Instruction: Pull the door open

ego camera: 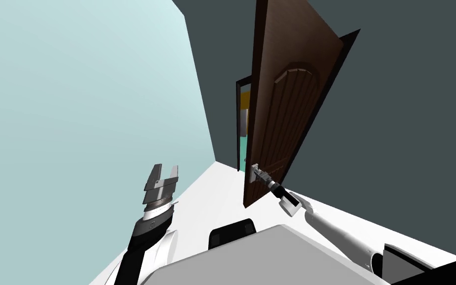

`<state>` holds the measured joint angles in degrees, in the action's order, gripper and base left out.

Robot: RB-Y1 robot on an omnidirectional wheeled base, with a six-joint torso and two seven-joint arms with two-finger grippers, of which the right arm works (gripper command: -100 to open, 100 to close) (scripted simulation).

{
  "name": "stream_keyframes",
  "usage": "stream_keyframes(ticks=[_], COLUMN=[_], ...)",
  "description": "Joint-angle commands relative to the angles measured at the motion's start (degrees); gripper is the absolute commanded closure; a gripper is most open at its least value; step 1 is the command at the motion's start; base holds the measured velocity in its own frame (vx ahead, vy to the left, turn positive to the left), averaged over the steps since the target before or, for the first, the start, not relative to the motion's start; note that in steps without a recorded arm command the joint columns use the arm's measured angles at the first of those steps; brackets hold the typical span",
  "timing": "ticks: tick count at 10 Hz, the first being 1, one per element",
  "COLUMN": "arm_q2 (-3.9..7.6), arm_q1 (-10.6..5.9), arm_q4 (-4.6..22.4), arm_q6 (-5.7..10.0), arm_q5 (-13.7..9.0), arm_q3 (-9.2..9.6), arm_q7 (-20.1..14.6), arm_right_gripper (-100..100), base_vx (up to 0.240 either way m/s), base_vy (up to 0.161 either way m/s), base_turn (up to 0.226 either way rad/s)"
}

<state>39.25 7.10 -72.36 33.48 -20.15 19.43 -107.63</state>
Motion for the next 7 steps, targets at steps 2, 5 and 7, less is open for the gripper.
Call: stream_keyframes(ticks=[2, 5, 7], arm_q2=[1.07, 2.93, 4.17], arm_q1=[0.37, 1.01, 1.43], arm_q4=[0.1, 0.28, 0.39], arm_q6=[1.44, 3.94, 5.6], arm_q5=[0.44, 1.21, 1.71], arm_q3=[0.59, 1.62, 2.3], arm_q7=[-1.11, -3.04, -4.32], arm_right_gripper=[100, 100, 100], base_vx=[-0.152, -0.203, -0.215], base_vy=[-0.093, -0.12, -0.129], base_turn=[0.12, 0.133, 0.132])
